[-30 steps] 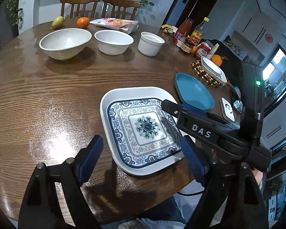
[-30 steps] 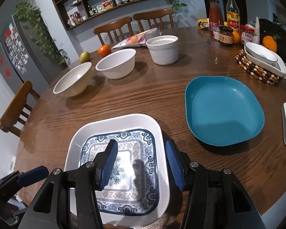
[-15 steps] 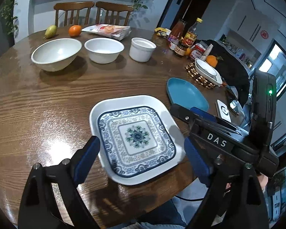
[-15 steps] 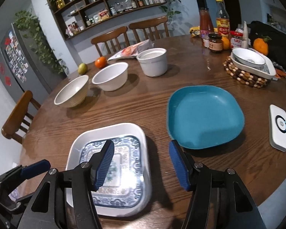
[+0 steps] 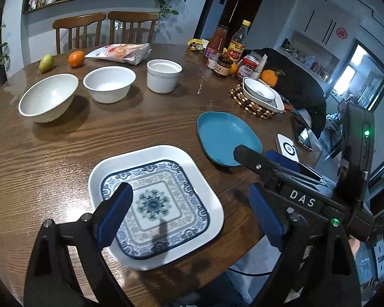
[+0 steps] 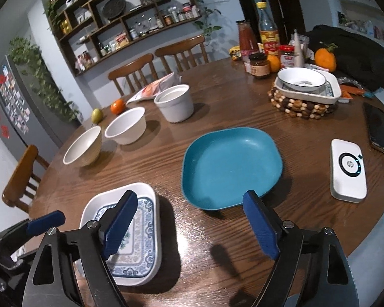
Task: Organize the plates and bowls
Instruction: 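Move both grippers toward the rim of the teal plate, then close both grippers on the rim of the teal plate, then lift the teal plate and carry it over the stacked patterned plates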
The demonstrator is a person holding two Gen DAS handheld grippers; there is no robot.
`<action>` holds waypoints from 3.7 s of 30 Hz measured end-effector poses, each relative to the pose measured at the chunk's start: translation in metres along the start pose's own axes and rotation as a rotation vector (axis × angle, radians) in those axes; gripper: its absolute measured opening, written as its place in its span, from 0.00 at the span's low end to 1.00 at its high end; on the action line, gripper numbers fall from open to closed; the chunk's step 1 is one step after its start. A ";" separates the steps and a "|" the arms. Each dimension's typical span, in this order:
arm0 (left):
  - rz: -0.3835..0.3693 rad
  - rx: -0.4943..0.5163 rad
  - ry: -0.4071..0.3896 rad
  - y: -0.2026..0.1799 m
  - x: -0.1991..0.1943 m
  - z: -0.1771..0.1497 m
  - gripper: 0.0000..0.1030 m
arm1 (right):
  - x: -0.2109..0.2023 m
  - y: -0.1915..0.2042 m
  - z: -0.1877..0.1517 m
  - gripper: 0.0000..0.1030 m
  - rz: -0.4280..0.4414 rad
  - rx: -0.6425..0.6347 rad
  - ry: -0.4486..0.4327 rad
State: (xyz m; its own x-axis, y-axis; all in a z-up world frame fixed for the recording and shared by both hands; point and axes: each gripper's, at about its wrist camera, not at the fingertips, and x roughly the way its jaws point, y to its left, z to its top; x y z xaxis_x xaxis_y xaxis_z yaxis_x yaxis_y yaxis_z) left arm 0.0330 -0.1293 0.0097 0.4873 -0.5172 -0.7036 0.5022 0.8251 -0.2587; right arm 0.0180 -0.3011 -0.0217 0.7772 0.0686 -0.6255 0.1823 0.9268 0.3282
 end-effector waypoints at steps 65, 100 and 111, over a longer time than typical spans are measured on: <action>-0.031 -0.031 0.182 -0.020 0.142 0.058 0.70 | 0.074 -0.088 0.040 0.89 0.093 0.189 0.079; -0.015 0.008 0.136 -0.025 0.127 0.056 0.40 | 0.072 -0.065 0.040 0.73 0.099 0.107 0.046; 0.010 0.085 0.055 -0.037 0.094 0.047 0.41 | 0.040 -0.047 0.036 0.73 0.067 0.076 -0.015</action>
State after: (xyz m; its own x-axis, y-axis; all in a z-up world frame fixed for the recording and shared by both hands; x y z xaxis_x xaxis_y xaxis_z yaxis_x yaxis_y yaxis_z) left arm 0.0938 -0.2195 -0.0152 0.4534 -0.4939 -0.7419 0.5574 0.8067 -0.1964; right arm 0.0621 -0.3546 -0.0369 0.7983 0.1228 -0.5896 0.1747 0.8897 0.4219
